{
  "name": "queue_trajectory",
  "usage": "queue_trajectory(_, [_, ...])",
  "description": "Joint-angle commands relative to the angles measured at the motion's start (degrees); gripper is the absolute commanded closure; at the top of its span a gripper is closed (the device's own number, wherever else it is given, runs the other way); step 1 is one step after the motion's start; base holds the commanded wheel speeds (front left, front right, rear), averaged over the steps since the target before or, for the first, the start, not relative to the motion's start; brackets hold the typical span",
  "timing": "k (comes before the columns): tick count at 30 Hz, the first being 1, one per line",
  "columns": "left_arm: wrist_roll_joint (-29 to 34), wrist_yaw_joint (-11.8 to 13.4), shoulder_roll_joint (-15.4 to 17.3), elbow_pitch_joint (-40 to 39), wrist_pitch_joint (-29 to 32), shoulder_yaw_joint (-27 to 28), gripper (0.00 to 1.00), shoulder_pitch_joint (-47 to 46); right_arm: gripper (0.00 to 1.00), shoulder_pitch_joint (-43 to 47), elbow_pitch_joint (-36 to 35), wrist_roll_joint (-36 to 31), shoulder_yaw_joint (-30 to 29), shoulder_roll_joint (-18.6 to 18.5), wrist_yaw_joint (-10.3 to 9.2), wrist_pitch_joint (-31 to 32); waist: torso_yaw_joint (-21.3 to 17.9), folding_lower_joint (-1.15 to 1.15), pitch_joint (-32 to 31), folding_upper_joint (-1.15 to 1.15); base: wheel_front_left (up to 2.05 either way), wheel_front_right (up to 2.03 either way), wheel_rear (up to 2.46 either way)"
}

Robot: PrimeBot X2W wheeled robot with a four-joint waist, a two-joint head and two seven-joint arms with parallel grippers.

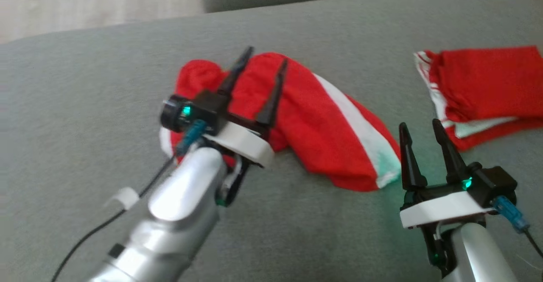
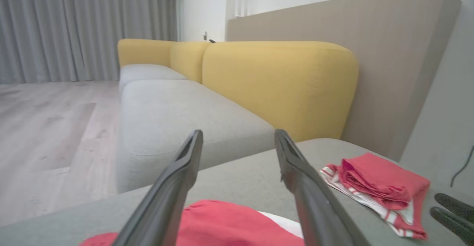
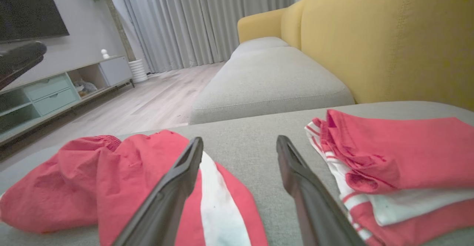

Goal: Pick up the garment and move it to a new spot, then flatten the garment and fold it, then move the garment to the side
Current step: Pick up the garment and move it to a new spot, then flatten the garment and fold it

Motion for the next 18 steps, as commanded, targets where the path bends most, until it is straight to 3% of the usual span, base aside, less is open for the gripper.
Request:
queue_trajectory(1, [0.0, 0.5, 1.9, -1.6, -0.9, 3.0, 0.0, -2.3, 0.0, -0.8, -1.7, -0.5, 0.8, -0.2, -0.05, -0.6, 3.1, 0.0, -1.5, 0.0, 0.0, 0.0, 0.0])
queue_trajectory(11, [1.7, 2.8, 9.4, -8.4, -1.8, 9.7, 0.0, 10.8, 0.0, 1.9, -1.4, -1.2, -0.8, -0.2, -0.05, -0.6, 9.5, 0.0, -4.7, 0.0, 0.0, 0.0, 0.0])
queue_trajectory(18, [2.9, 4.2, 8.2, -15.4, -1.9, 16.3, 0.0, 23.9, 0.0, 2.9, -1.5, -1.6, -0.9, -0.2, -0.05, -0.6, 10.6, 0.0, -4.9, 0.0, 0.0, 0.0, 0.0])
